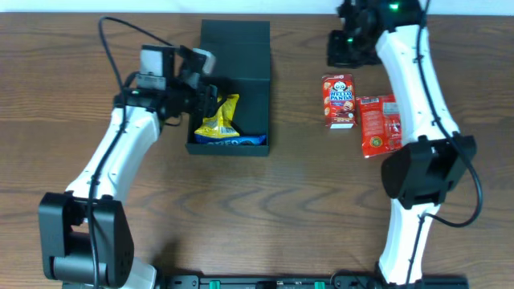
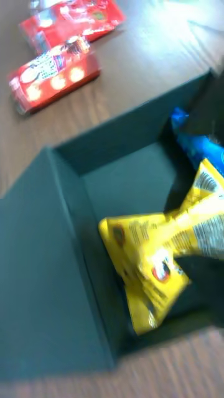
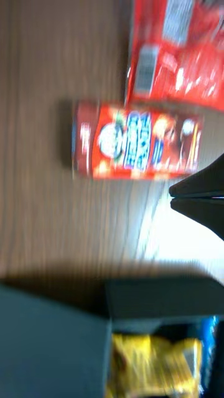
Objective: Pack container
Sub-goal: 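Push the yellow bag down into the box with the left gripper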
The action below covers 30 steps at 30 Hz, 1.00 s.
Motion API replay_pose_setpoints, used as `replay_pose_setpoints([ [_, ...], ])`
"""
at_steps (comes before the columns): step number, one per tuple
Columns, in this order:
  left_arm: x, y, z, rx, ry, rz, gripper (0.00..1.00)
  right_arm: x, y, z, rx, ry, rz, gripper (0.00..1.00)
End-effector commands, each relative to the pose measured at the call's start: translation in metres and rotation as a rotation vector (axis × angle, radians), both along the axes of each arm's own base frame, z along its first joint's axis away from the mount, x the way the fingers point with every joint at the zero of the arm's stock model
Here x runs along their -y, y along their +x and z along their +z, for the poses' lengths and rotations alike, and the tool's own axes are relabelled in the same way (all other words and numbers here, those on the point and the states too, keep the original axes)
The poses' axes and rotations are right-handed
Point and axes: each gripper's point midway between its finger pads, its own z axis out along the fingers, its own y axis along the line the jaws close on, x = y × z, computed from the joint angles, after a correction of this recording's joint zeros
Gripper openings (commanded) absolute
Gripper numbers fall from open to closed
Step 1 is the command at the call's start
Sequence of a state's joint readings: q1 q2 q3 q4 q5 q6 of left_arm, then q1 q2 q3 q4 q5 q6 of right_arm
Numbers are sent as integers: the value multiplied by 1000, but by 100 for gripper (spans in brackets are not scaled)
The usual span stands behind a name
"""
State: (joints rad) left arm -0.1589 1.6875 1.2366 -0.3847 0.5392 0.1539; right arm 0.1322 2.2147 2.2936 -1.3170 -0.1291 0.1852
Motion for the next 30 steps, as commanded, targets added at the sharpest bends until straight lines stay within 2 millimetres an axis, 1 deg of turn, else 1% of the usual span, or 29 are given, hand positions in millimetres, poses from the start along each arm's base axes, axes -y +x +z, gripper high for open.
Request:
replay_pose_setpoints([
  [1,8,3,-17,10,118,-6,6,32,3,-2,-1,-53,-39,2],
  [3,15,3,-36,4,220,5,6,48,3,-3,-8,-53,-71,2],
  [6,20,2,-58,-4,320,11,6,59,1,-4,-21,-57,-83,1],
  [7,18,3,-68,-15,365,35,6,61,0,-4,-23,-61,-78,1],
  [8,11,4,-76,-31,406,97,6,62,0,-4,-25,-63,-71,1],
  [10,2,7,-81,-40,445,179,6,62,-1,-5,-26,-67,-58,2],
  [12,-4,9,-81,-39,466,212,6,62,0,-4,-22,-68,-56,2],
  [15,-13,5,-94,-72,515,224,6,62,2,-4,-12,-67,-56,2],
  [18,-21,-5,-121,-141,586,194,6,62,3,-3,-6,-67,-57,2],
  [20,-25,-10,-129,-157,622,173,6,62,4,-3,-4,-67,-57,1],
  [21,-28,-9,-128,-151,643,182,6,62,4,-3,-4,-67,-57,2],
  [23,-34,-2,-118,-110,668,214,6,62,4,-3,-2,-67,-57,2],
  [26,-31,7,-101,-64,648,232,6,62,5,-3,1,-67,-56,1],
  [29,-26,17,-71,1,609,255,6,62,4,-3,-3,-67,-56,2],
  [30,-24,20,-55,34,588,268,6,62,4,-3,-6,-67,-55,1],
])
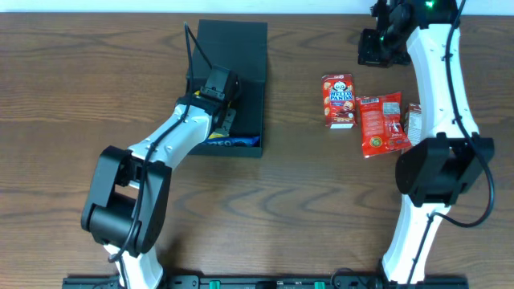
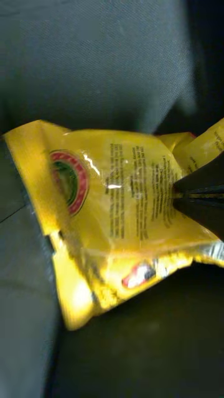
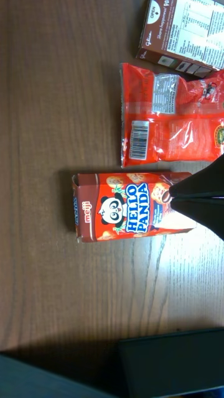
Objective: Pack container
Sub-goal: 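Push the yellow bag down into the box with the left gripper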
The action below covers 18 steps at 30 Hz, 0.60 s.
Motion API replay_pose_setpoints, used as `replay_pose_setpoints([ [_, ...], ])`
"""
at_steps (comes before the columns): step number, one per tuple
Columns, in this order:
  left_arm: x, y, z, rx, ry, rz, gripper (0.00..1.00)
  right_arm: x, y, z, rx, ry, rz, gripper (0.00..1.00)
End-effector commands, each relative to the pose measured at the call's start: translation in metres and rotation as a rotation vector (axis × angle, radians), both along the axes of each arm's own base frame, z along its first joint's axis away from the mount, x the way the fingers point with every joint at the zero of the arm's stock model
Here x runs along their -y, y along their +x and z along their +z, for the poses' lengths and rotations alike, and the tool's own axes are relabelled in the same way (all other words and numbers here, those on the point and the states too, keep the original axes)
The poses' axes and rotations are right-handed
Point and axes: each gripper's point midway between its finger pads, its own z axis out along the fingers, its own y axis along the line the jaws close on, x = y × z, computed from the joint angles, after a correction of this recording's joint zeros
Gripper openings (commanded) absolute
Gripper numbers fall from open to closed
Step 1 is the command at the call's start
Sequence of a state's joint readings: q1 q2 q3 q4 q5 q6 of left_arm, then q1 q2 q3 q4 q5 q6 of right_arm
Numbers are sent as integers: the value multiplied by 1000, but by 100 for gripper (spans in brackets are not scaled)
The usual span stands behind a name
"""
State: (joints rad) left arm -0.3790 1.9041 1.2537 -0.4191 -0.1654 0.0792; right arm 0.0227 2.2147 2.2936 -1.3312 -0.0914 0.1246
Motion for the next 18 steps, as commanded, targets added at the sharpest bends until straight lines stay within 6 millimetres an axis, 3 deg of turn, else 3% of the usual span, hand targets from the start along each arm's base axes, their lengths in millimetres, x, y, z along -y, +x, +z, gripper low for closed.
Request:
replay_pose_setpoints([
  [1,-2,19,56,141,-14,23,6,1,0,-1,-4,-12,9,2],
  [4,-1,21,79,192,-37,22,6,1,-1,-1,-5,-12,9,1],
  [6,-2,20,76,179,-43,22,6,1,0,-1,-4,-12,9,2],
  [9,6,13,54,96,-98,8,6,1,0,-1,-5,-12,9,2],
  [11,5,9,31,41,-90,29,6,1,-1,-2,-8,-12,9,2],
  [18,-4,4,-16,-51,-16,52,6,1,-5,-3,-23,-12,9,1],
])
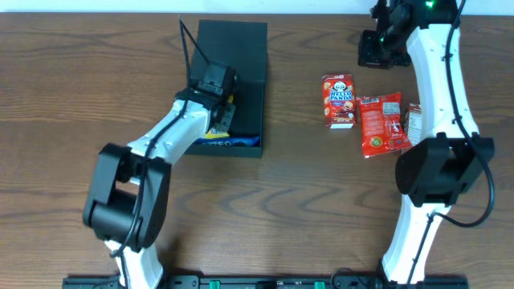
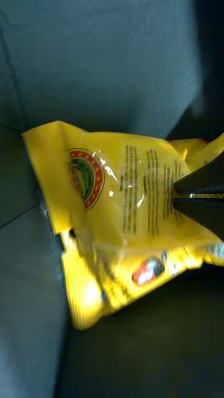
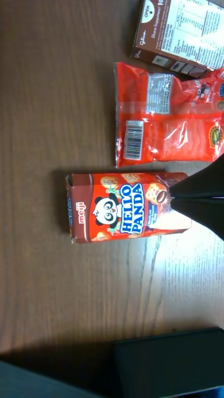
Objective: Pack container
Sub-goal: 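Push the yellow bag down into the box with the left gripper, then lower the right gripper onto the red snack bag and grasp it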
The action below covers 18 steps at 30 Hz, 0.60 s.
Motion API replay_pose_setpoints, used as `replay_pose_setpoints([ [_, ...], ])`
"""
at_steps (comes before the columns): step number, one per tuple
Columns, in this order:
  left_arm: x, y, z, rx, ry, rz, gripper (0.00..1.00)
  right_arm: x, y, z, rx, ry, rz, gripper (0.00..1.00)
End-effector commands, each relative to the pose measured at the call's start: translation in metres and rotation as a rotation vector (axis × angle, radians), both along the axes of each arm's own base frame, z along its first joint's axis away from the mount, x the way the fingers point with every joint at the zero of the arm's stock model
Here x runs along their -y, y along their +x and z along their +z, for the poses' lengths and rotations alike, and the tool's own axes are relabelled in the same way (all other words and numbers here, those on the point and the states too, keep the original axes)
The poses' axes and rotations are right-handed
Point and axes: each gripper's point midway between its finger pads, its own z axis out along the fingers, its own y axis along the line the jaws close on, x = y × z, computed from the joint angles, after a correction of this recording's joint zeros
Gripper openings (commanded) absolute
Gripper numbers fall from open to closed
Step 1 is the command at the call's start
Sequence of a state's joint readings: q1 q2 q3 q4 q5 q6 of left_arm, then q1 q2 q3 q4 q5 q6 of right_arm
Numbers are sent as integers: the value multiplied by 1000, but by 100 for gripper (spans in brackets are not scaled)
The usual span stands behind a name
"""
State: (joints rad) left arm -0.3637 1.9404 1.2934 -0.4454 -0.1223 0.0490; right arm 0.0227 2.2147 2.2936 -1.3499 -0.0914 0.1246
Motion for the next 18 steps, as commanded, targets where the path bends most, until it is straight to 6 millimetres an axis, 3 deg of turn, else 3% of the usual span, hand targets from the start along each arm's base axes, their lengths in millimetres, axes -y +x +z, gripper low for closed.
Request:
replay_pose_setpoints([
  [1,-7,-1,-16,-32,29,29,6,1,-1,-1,-5,-12,9,1],
  [4,-6,-4,-29,-61,21,52,6,1,-1,-2,-7,-15,17,1],
  [10,-3,-1,-28,-51,-1,65,6,2,-13,-10,-61,-37,93,2],
  [14,5,-4,-29,-68,-43,49,6,29,-33,-35,-195,-150,36,1],
  [15,5,-4,-29,-68,-44,48,6,37,-40,-44,-243,-174,25,11],
  [16,5,-4,-29,-68,-44,48,6,43,-45,-48,-272,-185,17,28],
  [17,5,-4,-29,-68,-44,48,6,49,-51,-55,-309,-193,9,39],
  [18,5,-4,-29,-68,-44,49,6,57,-56,-63,-342,-192,-5,44],
])
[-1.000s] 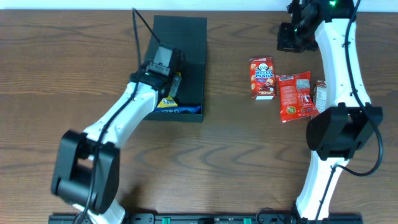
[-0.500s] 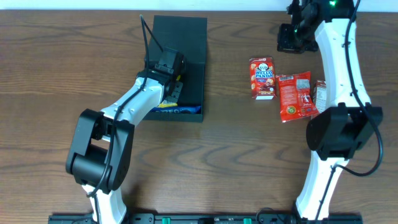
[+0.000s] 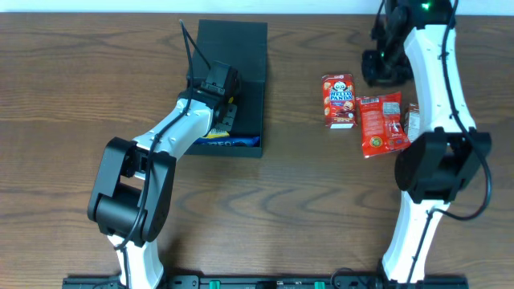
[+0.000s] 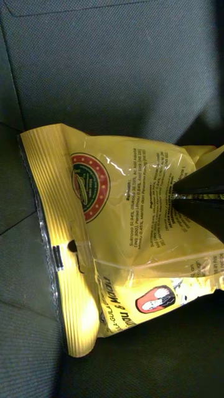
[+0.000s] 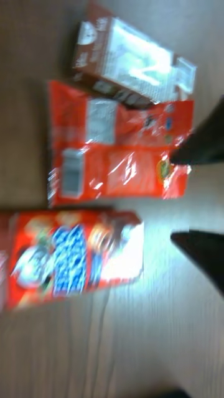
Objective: Pack container
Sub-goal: 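Lower the right gripper onto the red snack bag and grasp it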
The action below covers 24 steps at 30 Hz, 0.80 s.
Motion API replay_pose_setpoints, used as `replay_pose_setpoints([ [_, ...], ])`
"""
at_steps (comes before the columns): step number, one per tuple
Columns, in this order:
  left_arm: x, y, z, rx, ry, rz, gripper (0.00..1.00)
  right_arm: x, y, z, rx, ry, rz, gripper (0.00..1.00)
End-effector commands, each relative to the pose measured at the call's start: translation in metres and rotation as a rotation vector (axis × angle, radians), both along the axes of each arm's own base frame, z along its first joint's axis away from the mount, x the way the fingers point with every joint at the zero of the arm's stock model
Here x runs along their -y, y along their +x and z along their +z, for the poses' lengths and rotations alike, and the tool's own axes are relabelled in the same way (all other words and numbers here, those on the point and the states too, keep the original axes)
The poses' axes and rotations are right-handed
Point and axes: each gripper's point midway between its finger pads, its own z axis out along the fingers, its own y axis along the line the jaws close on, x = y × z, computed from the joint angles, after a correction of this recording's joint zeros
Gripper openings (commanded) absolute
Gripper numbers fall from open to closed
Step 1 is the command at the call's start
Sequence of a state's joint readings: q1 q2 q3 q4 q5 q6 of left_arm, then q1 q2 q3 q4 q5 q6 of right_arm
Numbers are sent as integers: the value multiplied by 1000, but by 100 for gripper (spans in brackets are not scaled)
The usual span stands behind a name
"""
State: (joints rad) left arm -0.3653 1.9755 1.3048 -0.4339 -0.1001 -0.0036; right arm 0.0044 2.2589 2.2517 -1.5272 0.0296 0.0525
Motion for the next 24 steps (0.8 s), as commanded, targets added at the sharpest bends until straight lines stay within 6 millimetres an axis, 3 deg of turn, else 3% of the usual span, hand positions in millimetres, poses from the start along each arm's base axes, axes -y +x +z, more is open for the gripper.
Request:
replay_pose_setpoints([
  [1,-1,-6,-18,-51,-9,10,6,35,-12,-29,-98,-61,-53,50],
  [7,0,-5,-18,-48,-12,16,6,74,-27,-55,-155,-38,-135,56],
  [14,0,-4,-18,-43,-15,20,6,75,-38,-88,-197,-25,-126,65],
  [23,1,-3,-18,-40,-22,21,6,62,-47,-116,-218,32,-118,45],
  [24,3,-4,-18,-44,-31,17,6,62,-47,-117,-215,32,-117,40],
])
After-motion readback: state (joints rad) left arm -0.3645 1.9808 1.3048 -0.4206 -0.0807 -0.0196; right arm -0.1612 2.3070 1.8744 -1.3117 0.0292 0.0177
